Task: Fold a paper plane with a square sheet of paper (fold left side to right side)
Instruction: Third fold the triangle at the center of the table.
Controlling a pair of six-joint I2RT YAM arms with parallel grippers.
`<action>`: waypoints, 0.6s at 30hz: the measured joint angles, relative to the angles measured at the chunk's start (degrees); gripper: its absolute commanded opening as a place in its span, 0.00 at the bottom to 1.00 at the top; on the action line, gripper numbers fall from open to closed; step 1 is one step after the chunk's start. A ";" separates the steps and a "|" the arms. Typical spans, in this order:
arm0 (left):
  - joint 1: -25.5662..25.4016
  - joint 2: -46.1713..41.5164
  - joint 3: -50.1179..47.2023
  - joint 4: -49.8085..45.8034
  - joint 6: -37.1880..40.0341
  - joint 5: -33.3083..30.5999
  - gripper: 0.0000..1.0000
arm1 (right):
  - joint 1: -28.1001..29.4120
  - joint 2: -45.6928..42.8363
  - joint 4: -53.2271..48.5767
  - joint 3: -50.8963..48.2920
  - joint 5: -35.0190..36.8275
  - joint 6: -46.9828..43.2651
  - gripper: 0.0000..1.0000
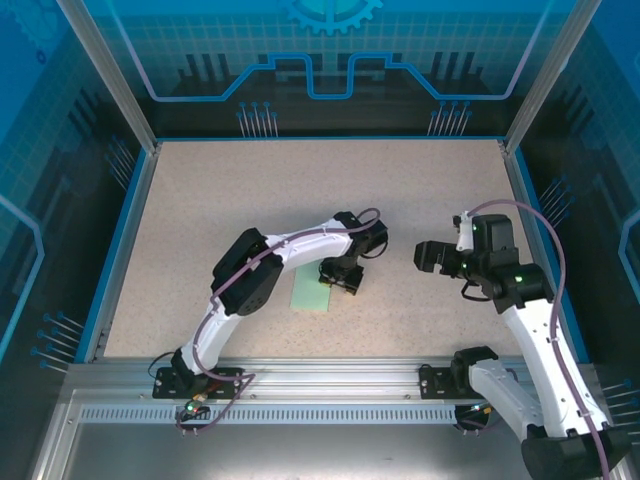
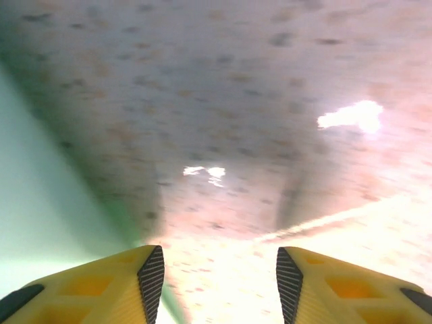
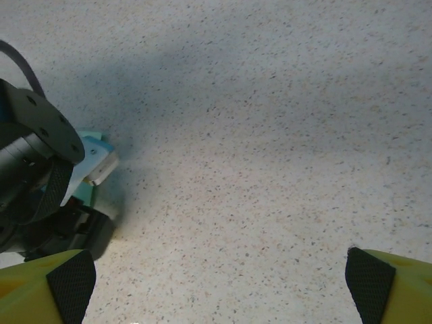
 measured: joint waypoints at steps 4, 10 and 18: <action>1.27 -6.84 -5.97 6.80 -0.15 5.49 0.55 | 0.02 1.40 2.89 -1.81 -4.22 0.92 0.99; 8.39 -21.07 -20.00 16.22 -1.57 9.22 0.64 | 4.79 8.28 9.77 -6.71 -9.75 5.38 0.98; 22.45 -31.91 -39.12 26.45 -3.69 15.50 0.70 | 19.54 19.19 16.20 -6.34 -7.15 7.39 0.99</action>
